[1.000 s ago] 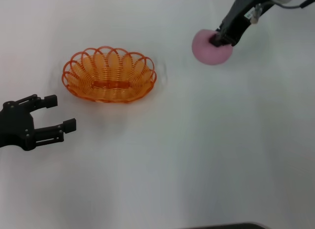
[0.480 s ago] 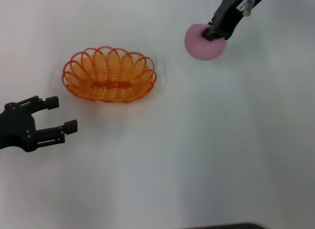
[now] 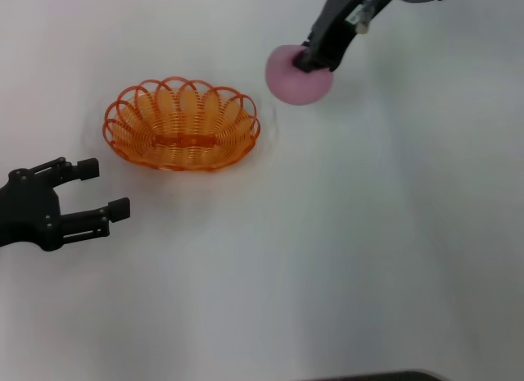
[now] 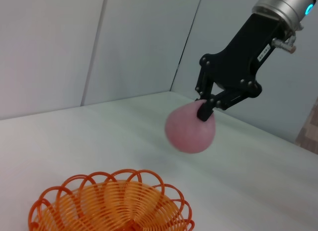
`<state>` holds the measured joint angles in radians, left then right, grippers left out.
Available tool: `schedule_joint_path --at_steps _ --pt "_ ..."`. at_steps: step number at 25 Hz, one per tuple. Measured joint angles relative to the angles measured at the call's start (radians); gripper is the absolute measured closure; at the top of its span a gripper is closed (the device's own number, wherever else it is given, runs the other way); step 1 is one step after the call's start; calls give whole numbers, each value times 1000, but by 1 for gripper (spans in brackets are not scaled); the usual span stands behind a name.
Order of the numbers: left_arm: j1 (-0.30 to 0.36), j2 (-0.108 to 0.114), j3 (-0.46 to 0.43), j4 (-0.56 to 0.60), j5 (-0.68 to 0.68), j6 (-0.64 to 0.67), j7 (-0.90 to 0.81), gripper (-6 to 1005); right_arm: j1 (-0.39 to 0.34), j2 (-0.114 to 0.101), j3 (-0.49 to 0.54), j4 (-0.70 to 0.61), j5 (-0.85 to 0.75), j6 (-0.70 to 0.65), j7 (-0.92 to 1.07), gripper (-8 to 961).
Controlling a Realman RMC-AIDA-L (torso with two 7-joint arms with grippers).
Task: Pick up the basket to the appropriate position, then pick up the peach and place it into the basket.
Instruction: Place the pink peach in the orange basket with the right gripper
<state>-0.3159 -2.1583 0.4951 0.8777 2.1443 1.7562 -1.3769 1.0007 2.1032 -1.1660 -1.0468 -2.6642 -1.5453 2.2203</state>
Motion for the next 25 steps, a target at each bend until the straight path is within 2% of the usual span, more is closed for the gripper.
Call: schedule_joint_path --at_steps 10,25 --pt "-2 0 -1 -15 1 0 -1 121 104 0 -60 195 59 152 -15 883" --pt "-6 0 2 -29 3 -7 4 121 214 5 -162 372 166 308 -43 882"
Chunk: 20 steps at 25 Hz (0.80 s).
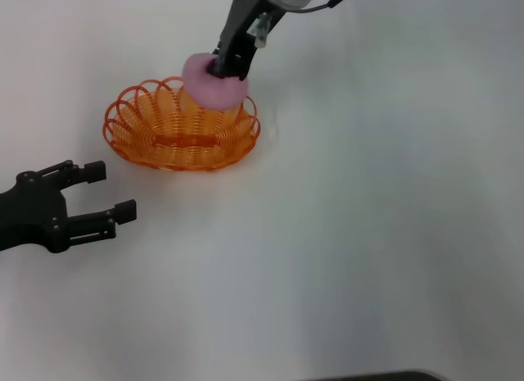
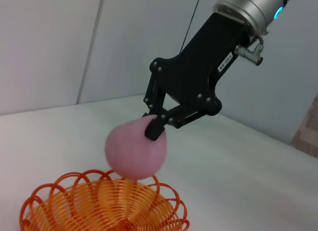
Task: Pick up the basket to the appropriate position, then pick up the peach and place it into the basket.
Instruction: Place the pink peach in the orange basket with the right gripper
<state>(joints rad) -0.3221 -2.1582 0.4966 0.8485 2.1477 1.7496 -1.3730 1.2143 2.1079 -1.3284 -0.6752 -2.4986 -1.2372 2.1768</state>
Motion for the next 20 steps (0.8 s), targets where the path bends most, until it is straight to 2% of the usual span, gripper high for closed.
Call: schedule_joint_path --at_steps 8,20 --pt "-2 2 1 -10 0 -4 2 121 15 0 -75 38 86 46 -10 881" --pt "-2 1 2 -15 0 -6 3 122 21 1 -95 42 118 50 -26 880"
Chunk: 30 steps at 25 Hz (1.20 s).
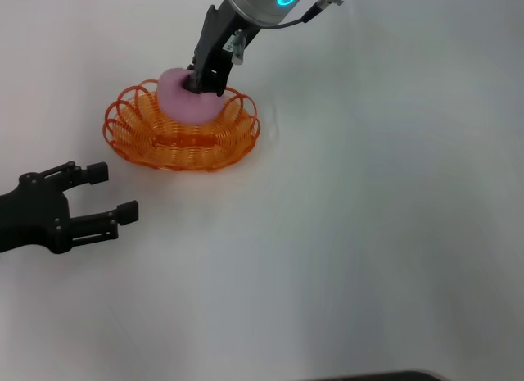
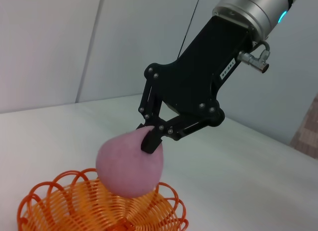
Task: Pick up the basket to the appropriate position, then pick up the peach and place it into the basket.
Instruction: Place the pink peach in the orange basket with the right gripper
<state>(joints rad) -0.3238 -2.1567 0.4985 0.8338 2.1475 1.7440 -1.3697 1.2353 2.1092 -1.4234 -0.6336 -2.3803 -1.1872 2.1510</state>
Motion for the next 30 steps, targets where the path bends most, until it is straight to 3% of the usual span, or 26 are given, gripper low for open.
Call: schedule_joint_path --at_steps 18,29,30 --pt "0 0 0 -8 2 -10 7 122 0 -2 3 -4 29 -1 -21 878" --pt "4 -1 0 -9 2 -11 8 122 0 -5 1 -2 55 -2 -24 747" --pt "4 -1 0 -9 2 -11 8 122 -1 -5 1 -3 55 -2 -24 665"
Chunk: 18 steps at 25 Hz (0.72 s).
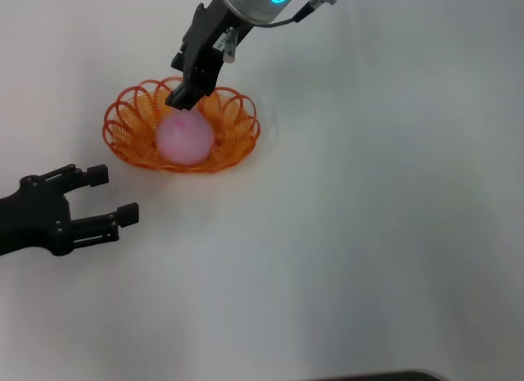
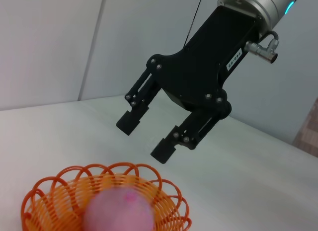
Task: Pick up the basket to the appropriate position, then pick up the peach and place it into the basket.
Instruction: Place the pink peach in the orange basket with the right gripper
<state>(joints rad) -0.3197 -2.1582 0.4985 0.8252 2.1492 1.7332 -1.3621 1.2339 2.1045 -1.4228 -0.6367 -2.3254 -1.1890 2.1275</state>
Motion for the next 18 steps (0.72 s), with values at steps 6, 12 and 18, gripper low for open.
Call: schedule_joint_path --at_steps 6,12,18 --pt "1 0 0 0 0 0 0 121 -3 0 -1 -4 0 1 0 297" --pt "2 0 0 0 0 1 0 121 -4 0 -1 -10 6 2 -1 105" --pt "2 0 0 0 0 2 0 121 -9 1 -1 -24 15 -2 -4 106"
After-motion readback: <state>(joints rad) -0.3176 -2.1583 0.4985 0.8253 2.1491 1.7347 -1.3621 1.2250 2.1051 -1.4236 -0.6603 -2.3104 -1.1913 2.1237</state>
